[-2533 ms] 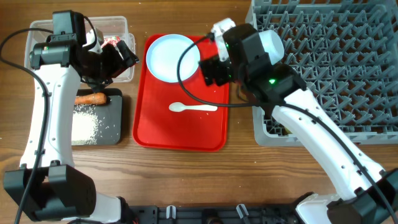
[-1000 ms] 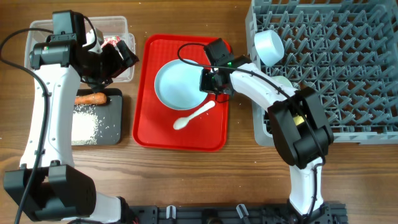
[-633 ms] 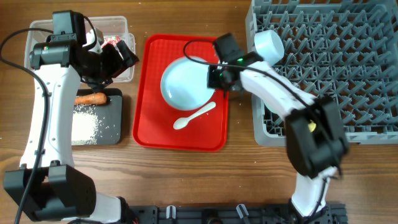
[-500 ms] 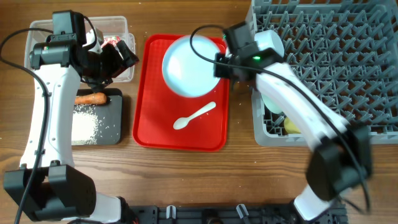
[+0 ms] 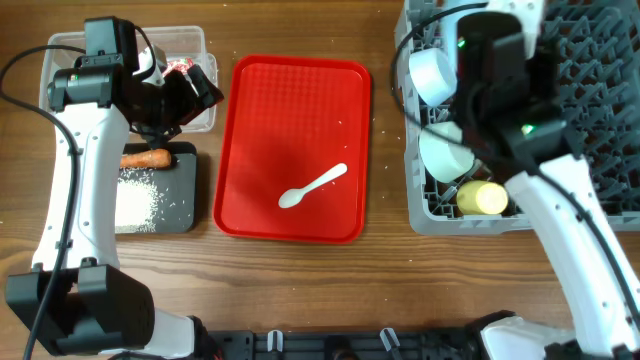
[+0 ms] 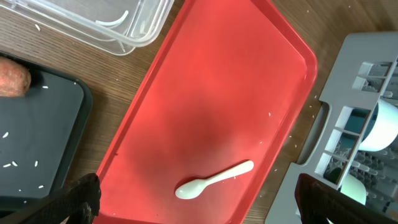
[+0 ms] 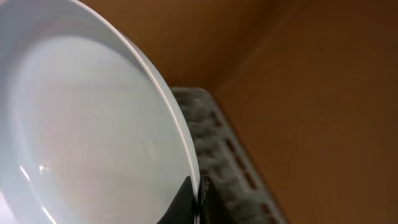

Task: Sort waste into correct bins and load items into the dishwasher rack
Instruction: 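Carry the plate into the dish rack and stand it upright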

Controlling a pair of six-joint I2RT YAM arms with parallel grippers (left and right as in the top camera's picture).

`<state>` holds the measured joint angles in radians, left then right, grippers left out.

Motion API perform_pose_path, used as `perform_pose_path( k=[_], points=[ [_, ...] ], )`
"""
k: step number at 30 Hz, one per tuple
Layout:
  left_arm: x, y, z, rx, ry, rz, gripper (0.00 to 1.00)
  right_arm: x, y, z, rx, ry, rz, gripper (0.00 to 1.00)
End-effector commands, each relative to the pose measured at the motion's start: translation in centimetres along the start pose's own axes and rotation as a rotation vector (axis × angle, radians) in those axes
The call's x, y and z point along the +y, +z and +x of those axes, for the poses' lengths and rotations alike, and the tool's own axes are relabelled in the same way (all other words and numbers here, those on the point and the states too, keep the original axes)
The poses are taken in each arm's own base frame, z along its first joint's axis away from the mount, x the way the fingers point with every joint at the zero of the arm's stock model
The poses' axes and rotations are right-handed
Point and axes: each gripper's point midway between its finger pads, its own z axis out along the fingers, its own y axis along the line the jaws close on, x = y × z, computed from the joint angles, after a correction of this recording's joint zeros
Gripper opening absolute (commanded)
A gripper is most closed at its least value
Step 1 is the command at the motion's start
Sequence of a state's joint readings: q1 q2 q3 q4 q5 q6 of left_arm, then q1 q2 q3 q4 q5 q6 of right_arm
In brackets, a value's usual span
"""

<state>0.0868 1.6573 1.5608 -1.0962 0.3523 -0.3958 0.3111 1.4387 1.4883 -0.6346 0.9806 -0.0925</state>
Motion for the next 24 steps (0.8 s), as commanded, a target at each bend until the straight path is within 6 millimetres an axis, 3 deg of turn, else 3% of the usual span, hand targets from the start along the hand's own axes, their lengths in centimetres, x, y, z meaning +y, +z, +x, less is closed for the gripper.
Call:
perform_pose_path(
  k=[1,5,10,16,18,19,21,22,23,24],
  points=[
    [-0.5,-1.1,-0.2,-0.032,0.012,0.011,1.00,-1.5,3.8,1.2,0.079,-0.199,0.129,0.04],
    [-0.5,-1.1,-0.2,-0.032,0.012,0.011,1.00,0.7,7.6,1.2,0.083,-0.349,0.094,0.04],
    [-0.5,-1.1,-0.2,-0.032,0.012,0.011,1.00,3.2,11.1,1.5,0.081,-0.378,0.110,0.04],
    [-0.5,-1.1,-0.2,-0.032,0.012,0.011,1.00,9.8,14.9,4.9,0.114,-0.460,-0.006,0.04],
    [-0.5,-1.1,-0.2,-0.032,0.012,0.011,1.00,10.5,15.3,5.7,0.129,-0.480,-0.015,0.06],
    [-0.5,-1.1,-0.2,-0.032,0.012,0.011,1.00,10.8,15.5,6.0,0.133,-0.485,-0.021,0.21],
    [-0.5,-1.1,-0.2,-0.032,0.012,0.011,1.00,10.8,15.4,6.1,0.137,-0.484,-0.021,0.67],
    [-0.5,-1.1,-0.2,-0.032,0.012,0.011,1.00,10.7,15.4,6.0,0.138,-0.482,-0.016,0.79],
    [-0.5,-1.1,-0.2,-0.032,0.012,0.011,1.00,10.5,15.4,5.9,0.137,-0.469,-0.010,1.00],
    [-0.5,-1.1,-0.2,-0.032,0.012,0.011,1.00,10.2,15.2,5.8,0.136,-0.431,0.000,1.00]
  ],
)
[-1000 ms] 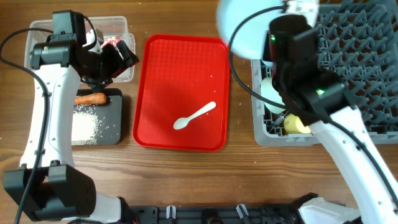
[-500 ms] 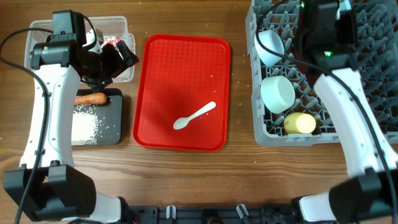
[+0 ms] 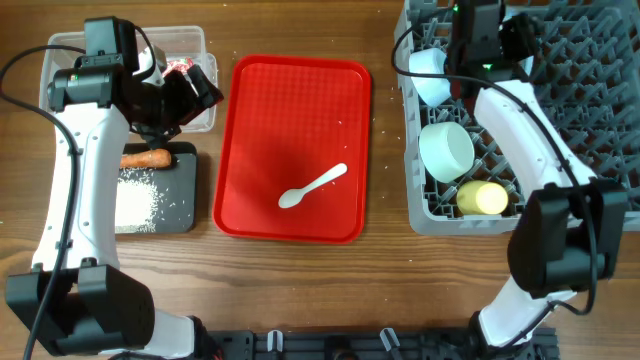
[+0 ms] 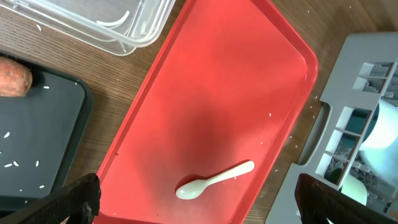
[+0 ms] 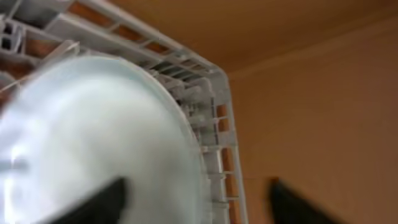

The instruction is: Sort waste into correct bins and load items into the dishwasher rack

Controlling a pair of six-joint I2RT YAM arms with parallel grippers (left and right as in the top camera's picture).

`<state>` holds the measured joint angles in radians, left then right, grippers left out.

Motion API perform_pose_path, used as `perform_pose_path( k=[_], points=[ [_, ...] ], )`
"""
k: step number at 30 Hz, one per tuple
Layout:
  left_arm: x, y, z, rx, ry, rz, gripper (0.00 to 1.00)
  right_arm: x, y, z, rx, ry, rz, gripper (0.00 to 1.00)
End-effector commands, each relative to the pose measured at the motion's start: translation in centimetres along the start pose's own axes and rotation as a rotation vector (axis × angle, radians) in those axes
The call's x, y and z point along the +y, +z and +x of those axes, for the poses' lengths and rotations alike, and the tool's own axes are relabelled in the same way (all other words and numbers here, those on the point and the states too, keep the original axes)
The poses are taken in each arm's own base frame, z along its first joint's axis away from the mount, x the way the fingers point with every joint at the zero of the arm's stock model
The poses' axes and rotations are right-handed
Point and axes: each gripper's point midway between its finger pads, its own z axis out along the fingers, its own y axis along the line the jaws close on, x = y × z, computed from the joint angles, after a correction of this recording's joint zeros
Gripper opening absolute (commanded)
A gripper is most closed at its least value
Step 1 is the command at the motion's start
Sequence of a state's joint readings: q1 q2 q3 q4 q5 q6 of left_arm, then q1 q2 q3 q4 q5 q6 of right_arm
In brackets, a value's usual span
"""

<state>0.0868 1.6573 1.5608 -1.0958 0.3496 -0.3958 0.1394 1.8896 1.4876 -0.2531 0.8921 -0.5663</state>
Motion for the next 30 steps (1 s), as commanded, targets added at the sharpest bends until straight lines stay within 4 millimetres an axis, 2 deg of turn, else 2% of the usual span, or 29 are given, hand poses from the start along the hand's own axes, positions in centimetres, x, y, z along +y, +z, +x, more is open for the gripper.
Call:
perform_pose_path(
  k=[1,4,7,8,10,12,13,15,16,18,21,23,25,27,30],
  points=[
    [-0.6,-1.1,-0.2,-0.031,0.012,0.014,1.00,-0.2,-0.2,-0.3,-0.009,0.119,-0.007,1.00],
    [-0.6,-1.1,-0.2,-0.031,0.012,0.014,1.00,-1.7,-2.0,-1.0,-0.055,0.212,-0.055,1.00],
    [-0.6,-1.1,-0.2,-0.031,0.012,0.014,1.00,-2.7,-5.9,-1.6,-0.116,0.247,-0.160,1.00],
    [-0.6,-1.1,-0.2,-0.031,0.012,0.014,1.00,-2.1,-7.9,-1.7,-0.138,0.257,-0.240,1.00],
    [-0.6,-1.1,-0.2,-0.031,0.012,0.014,1.00,0.3,-12.0,-2.0,-0.177,0.279,-0.442,1.00],
    [-0.6,-1.1,-0.2,-0.031,0.012,0.014,1.00,4.1,-17.8,-2.2,-0.225,0.264,-0.757,1.00],
    [-0.6,-1.1,-0.2,-0.031,0.012,0.014,1.00,6.0,-21.3,-2.2,-0.263,0.227,-0.942,1.00],
    [-0.6,-1.1,-0.2,-0.031,0.012,0.014,1.00,8.1,-27.3,-3.2,-0.283,0.313,-1.285,1.00],
    [-0.6,-1.1,-0.2,-0.031,0.012,0.014,1.00,8.6,-29.6,-3.6,-0.267,0.355,-1.431,1.00],
    [-0.6,-1.1,-0.2,-0.031,0.012,0.014,1.00,9.6,-32.1,-3.8,-0.267,0.350,-1.610,1.00],
    [-0.6,-1.1,-0.2,-0.031,0.012,0.014,1.00,11.8,-31.7,-3.3,-0.095,0.423,-1.666,0.99],
    [-0.6,-1.1,-0.2,-0.031,0.012,0.014,1.00,14.5,-30.7,-2.0,0.114,0.477,-1.638,0.95],
    [-0.6,-1.1,-0.2,-0.031,0.012,0.014,1.00,17.4,-29.4,0.0,0.325,0.536,-1.507,0.91],
    [-0.6,-1.1,-0.2,-0.031,0.012,0.014,1.00,19.8,-28.8,1.8,0.465,0.564,-1.369,0.90],
    [-0.6,-1.1,-0.2,-0.031,0.012,0.014,1.00,23.2,-29.3,3.7,0.549,0.553,-1.226,0.89]
  ],
)
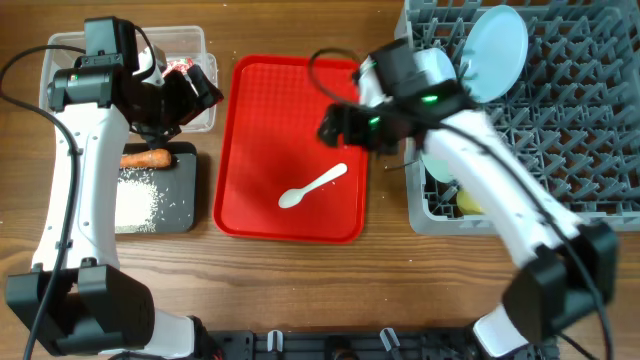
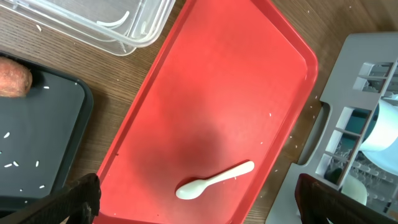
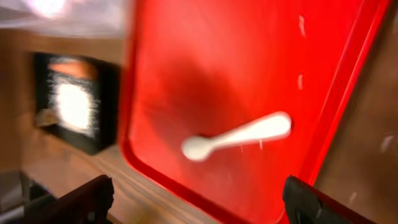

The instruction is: Sort waste into correct bins and load items into the dishwasher rack

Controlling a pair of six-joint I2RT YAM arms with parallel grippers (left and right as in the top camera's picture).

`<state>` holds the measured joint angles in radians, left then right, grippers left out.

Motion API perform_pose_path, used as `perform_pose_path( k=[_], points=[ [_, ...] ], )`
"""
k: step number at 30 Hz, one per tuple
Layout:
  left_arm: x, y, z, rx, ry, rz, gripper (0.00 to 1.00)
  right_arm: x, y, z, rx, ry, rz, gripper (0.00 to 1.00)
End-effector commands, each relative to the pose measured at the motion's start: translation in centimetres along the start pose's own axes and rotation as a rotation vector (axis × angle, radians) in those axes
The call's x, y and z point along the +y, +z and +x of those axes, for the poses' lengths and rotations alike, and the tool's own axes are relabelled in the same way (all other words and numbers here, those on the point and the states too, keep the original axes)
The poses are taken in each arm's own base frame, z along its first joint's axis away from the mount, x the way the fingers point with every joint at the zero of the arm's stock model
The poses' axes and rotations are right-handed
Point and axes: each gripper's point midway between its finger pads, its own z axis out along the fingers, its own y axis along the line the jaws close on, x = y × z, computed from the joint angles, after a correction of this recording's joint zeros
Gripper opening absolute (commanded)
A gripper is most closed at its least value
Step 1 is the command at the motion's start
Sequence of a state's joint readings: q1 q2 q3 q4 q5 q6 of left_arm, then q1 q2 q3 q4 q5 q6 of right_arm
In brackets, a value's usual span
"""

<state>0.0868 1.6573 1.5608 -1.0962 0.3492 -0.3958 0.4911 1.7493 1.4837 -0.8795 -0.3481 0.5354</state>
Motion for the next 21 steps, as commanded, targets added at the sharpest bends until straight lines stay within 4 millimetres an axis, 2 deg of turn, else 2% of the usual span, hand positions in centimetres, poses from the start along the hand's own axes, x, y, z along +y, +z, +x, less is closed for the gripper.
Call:
perform_pose_path(
  k=[1,7,12,17,21],
  points=[
    [-0.6,-1.1,-0.2,-0.031,0.012,0.014,1.00,-1.1,3.9,2.0,-0.011,0.178,0.213,0.88],
    [-0.6,-1.1,-0.2,-0.031,0.012,0.014,1.00,-1.2,9.1,5.4,0.047,0.201,0.337,0.73],
    [-0.6,-1.1,-0.2,-0.031,0.012,0.014,1.00,-1.6,12.6,6.0,0.057,0.210,0.358,0.64],
    [-0.6,-1.1,-0.2,-0.031,0.012,0.014,1.00,-3.0,14.4,6.3,0.064,0.224,0.400,0.63],
    [-0.6,-1.1,-0.2,-0.031,0.012,0.014,1.00,-3.9,15.3,6.9,0.088,0.228,0.431,0.54]
  ],
)
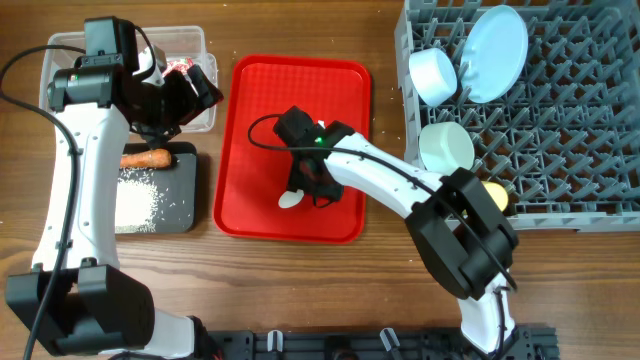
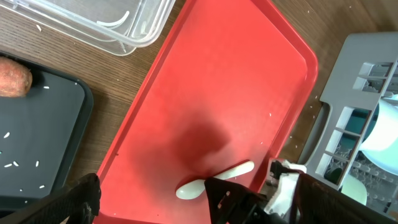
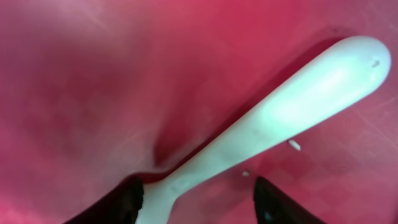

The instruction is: Sort waste into correct bins and load items into the dishwasher rack

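A white plastic spoon (image 1: 291,198) lies on the red tray (image 1: 300,90), bowl toward the front left. My right gripper (image 1: 312,185) is down over it. In the right wrist view its open fingers (image 3: 134,198) stand on either side of the spoon's handle (image 3: 273,115), close to the tray. The left wrist view shows the spoon (image 2: 217,178) with the right gripper (image 2: 245,200) just in front of it. My left gripper (image 1: 195,88) hangs open beside the clear bin (image 1: 60,45), holding nothing. The grey dishwasher rack (image 1: 415,215) carries a white plate (image 1: 497,40).
A white cup (image 1: 432,75), a pale bowl (image 1: 447,147) and a yellow item (image 1: 497,195) sit in the rack's left side. A black board (image 1: 170,205) with a carrot (image 1: 148,157) and scattered rice lies left of the tray.
My right gripper was above the tray's right part, well over the spoon. Now it is low at the spoon with its fingers astride the handle. The left arm has not moved.
My right gripper was shut on the white plate's rim over the rack. Then its fingers were apart with the plate at the rack. Later the plate stood in the rack and the gripper hung over the tray. Now it straddles the spoon.
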Controlling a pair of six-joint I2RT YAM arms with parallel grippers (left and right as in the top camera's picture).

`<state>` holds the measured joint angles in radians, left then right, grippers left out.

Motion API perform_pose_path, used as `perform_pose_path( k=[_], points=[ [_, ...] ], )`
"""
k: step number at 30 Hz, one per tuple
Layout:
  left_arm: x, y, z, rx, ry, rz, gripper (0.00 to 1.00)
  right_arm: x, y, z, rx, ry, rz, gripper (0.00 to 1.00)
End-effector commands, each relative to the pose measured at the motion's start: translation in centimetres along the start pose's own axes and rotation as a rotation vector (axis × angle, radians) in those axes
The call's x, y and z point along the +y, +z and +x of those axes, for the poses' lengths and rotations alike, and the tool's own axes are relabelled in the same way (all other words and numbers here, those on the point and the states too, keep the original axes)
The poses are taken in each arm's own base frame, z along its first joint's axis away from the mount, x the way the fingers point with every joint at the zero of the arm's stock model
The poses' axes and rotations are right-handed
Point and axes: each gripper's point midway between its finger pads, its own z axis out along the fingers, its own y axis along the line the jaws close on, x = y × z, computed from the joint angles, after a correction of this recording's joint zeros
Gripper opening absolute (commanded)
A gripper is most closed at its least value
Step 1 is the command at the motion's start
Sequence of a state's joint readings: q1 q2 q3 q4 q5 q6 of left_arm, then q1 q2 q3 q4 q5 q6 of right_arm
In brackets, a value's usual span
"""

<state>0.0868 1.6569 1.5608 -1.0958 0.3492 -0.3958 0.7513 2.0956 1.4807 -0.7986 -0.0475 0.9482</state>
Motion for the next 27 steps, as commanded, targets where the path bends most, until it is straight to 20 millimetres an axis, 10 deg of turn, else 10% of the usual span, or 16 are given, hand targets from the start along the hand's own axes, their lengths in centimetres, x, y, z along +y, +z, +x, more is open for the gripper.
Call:
perform_pose_path(
  k=[1,9,27],
  points=[
    [-0.6,-1.1,-0.2,-0.030,0.012,0.014,1.00,-1.5,2.3,0.3,0.012,0.011,0.080,0.53],
    [-0.6,-1.1,-0.2,-0.030,0.012,0.014,1.00,-3.7,4.9,-0.3,0.067,0.051,0.124,0.18],
    [-0.6,-1.1,-0.2,-0.030,0.012,0.014,1.00,-3.3,2.0,-3.1,0.129,-0.224,-0.057,0.04]
  ],
)
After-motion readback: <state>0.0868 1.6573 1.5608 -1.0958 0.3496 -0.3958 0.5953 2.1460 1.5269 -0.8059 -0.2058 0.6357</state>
